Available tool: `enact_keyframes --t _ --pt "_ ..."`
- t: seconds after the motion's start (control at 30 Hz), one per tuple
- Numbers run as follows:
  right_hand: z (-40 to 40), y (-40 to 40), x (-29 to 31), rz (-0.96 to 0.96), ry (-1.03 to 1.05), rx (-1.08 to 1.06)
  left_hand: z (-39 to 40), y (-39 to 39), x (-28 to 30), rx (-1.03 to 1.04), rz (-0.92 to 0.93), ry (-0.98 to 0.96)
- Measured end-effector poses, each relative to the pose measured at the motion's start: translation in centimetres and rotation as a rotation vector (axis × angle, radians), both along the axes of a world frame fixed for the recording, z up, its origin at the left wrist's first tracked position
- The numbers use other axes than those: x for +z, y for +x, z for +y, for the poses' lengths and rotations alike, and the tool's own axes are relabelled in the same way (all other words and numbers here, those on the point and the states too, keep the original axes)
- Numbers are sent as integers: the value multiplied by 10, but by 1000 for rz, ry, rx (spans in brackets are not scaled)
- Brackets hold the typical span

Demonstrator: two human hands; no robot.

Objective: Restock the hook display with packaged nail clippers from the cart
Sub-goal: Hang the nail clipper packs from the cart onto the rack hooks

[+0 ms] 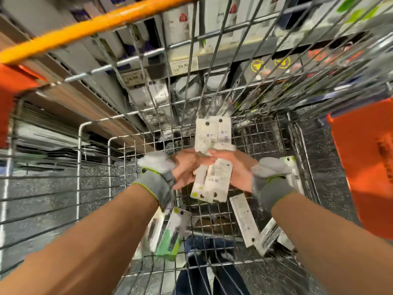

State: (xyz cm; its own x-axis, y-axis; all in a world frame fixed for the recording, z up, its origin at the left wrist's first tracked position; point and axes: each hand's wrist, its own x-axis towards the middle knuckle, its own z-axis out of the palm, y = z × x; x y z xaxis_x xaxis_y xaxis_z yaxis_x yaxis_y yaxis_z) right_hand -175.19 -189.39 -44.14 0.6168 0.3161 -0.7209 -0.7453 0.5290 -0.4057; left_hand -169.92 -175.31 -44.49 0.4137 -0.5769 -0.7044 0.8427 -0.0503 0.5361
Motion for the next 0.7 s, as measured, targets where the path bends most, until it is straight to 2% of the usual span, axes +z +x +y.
enact_keyframes --t 0.03,0.1,0.23,0.33,0.53,0.7 --pt "-1 -2 -1 -8 -59 -2 1 -1 2 -29 -74 54" --pt "-4 1 9 2 -125 -46 0 -1 24 -80 -19 162" --pt "-8 5 37 -87 -55 -25 -2 4 48 -91 -95 260" --pt "-9 4 68 -187 47 -13 -4 8 75 -48 -146 250" --pt "-16 -2 138 -226 -46 -37 -9 15 137 -97 -346 178" --pt "-26 -16 189 -310 -88 -83 -16 7 193 -51 -390 160"
